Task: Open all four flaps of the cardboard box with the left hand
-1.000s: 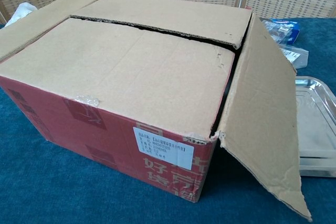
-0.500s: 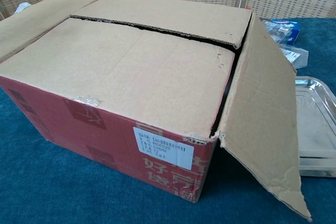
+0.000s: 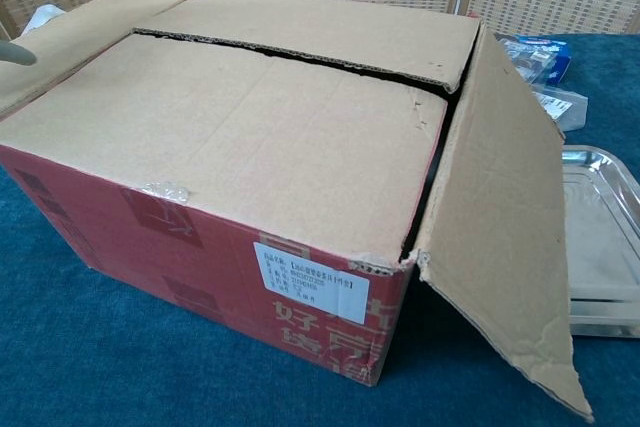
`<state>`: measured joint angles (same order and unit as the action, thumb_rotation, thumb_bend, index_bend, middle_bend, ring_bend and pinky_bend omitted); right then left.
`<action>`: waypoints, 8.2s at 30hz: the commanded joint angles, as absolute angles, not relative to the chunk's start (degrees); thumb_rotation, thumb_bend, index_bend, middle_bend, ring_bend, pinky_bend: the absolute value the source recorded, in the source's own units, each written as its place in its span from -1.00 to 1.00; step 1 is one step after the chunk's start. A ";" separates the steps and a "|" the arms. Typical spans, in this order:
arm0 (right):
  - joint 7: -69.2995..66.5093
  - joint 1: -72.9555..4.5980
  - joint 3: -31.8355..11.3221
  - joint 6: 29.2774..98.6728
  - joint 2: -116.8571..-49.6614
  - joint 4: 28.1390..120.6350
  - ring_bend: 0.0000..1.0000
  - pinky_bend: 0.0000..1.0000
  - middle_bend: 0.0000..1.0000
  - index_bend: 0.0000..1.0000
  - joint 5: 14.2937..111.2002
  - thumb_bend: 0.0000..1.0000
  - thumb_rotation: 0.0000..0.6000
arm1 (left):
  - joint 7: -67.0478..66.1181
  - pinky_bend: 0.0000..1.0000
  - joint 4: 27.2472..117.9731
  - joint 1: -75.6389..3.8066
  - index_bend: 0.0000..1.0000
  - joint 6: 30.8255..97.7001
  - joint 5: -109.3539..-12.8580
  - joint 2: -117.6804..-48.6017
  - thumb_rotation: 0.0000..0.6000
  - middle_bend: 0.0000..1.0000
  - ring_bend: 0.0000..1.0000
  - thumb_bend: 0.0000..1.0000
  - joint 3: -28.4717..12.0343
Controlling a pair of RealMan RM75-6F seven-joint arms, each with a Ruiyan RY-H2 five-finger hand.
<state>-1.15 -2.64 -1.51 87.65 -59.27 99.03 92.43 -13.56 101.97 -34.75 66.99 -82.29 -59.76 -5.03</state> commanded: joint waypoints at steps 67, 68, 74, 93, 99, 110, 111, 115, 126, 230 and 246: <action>-4.51 -2.92 -0.84 86.99 -58.08 99.17 -1.00 -0.54 -1.00 -1.00 92.60 -1.00 1.00 | -33.01 -1.00 90.48 -48.34 -1.00 65.18 -67.20 -86.31 1.00 -1.00 -1.00 -0.79 -15.95; -4.53 -2.89 -0.81 87.08 -58.04 99.22 -1.00 -0.54 -1.00 -1.00 92.70 -1.00 1.00 | -33.02 -1.00 90.55 -48.48 -1.00 65.39 -67.24 -86.35 1.00 -1.00 -1.00 -0.79 -16.20; -5.02 -2.83 -0.83 87.24 -57.81 99.38 -1.00 -0.54 -1.00 -1.00 92.67 -1.00 1.00 | -32.68 -1.00 91.49 -49.27 -1.00 66.95 -68.95 -85.98 1.00 -1.00 -1.00 -0.79 -17.56; -6.67 -3.58 -0.95 85.13 -57.49 99.12 -1.00 -0.54 -1.00 -1.00 91.10 -1.00 1.00 | -33.76 -1.00 88.91 -56.09 -1.00 65.01 -69.02 -84.71 1.00 -1.00 -1.00 -0.79 -24.03; -6.96 -4.22 -1.23 83.78 -57.47 99.26 -1.00 -0.53 -1.00 -1.00 90.11 -1.00 1.00 | -32.64 -1.00 81.79 -60.77 -1.00 62.40 -67.69 -88.19 1.00 -1.00 -1.00 -0.79 -26.08; -7.02 -4.68 -1.69 82.18 -57.18 99.32 -1.00 -0.53 -1.00 -1.00 87.82 -1.00 1.00 | -26.67 -1.00 60.71 -71.52 -1.00 58.19 -67.41 -97.50 1.00 -1.00 -1.00 -0.80 -29.01; -7.07 -4.63 -1.71 82.24 -57.10 99.37 -1.00 -0.53 -1.00 -1.00 87.75 -1.00 1.00 | -25.96 -1.00 59.19 -72.31 -1.00 57.89 -67.11 -98.36 1.00 -1.00 -1.00 -0.80 -29.29; -7.23 -4.46 -1.66 82.46 -56.82 99.43 -1.00 -0.53 -1.00 -1.00 87.73 -1.00 1.00 | -24.40 -1.00 55.86 -74.02 -1.00 57.90 -67.85 -100.01 1.00 -1.00 -1.00 -0.80 -28.86; -7.22 -4.48 -1.27 82.29 -56.74 99.42 -1.00 -0.53 -1.00 -1.00 88.41 -1.00 1.00 | -23.34 -1.00 56.95 -73.09 -1.00 61.23 -69.39 -98.63 1.00 -1.00 -1.00 -0.79 -27.18; -4.41 -5.98 -0.40 78.90 -58.02 100.62 -1.00 -0.52 -1.00 -1.00 87.74 -1.00 1.00 | -8.91 -0.19 96.59 -59.47 -0.20 41.11 -64.08 -64.79 1.00 -0.27 -0.41 -0.86 -13.12; -4.12 -6.19 -0.21 78.41 -58.22 100.89 -1.00 -0.52 -1.00 -1.00 87.66 -1.00 1.00 | -20.85 -0.62 99.28 -65.02 -0.02 44.24 -42.22 -67.55 -1.00 -0.35 -0.79 -1.00 -12.04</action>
<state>-4.11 -6.18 -0.21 78.41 -58.23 100.89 87.66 -18.24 98.51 -63.52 43.17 -45.03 -66.97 -12.84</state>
